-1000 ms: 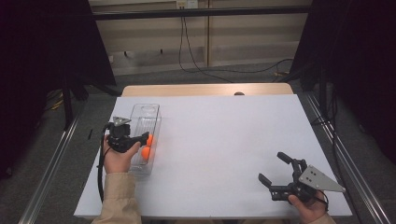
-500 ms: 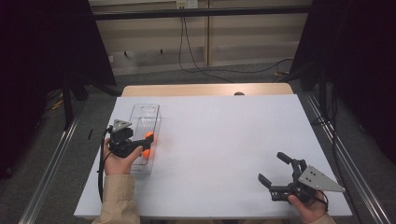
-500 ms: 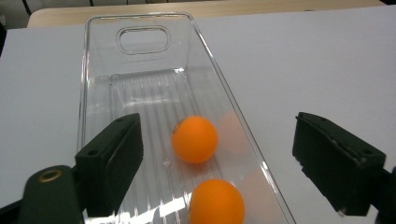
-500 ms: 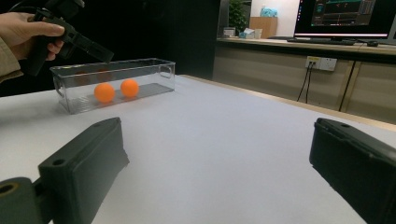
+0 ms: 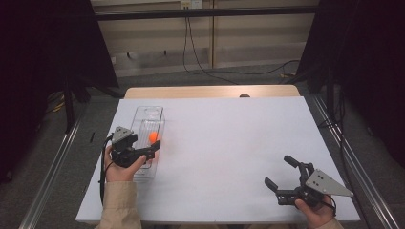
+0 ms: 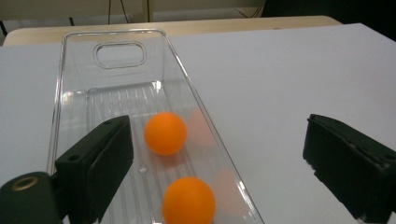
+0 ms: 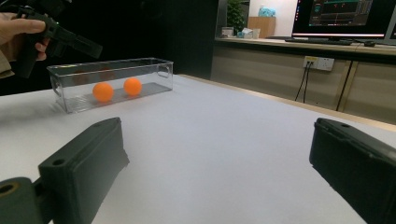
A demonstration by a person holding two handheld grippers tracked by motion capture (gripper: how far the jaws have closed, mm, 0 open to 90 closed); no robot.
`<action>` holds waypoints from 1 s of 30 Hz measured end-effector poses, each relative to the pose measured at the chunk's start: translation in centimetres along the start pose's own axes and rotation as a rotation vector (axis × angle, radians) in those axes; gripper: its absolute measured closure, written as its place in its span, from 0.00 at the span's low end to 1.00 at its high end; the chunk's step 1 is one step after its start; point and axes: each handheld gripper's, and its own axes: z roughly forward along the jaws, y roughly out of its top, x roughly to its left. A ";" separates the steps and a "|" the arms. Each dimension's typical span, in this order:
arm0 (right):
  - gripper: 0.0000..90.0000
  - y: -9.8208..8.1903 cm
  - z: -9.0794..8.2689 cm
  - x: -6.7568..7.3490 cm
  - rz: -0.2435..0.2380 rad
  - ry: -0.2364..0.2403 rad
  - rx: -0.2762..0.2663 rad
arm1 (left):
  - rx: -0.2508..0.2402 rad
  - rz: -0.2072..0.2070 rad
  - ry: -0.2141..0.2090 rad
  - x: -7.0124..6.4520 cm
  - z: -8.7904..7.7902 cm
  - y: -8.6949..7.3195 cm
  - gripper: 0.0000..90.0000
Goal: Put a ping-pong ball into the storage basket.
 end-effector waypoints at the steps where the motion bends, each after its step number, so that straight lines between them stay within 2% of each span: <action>1: 0.03 0.0 0.0 0.0 0.000 -0.001 0.000 | -0.008 -0.003 -0.007 0.0 0.0 -0.1 0.08; 10: 0.03 0.0 0.0 0.0 -0.002 -0.003 0.001 | -0.053 0.012 -0.052 -0.1 -0.8 -0.8 0.05; 16: 0.03 0.0 0.0 0.0 -0.001 -0.005 0.000 | -0.064 0.012 -0.049 0.2 -1.0 -1.2 0.05; 30: 0.03 -0.1 0.1 -0.1 -0.001 -0.009 0.008 | -0.132 0.017 -0.089 0.2 -1.9 -2.2 0.04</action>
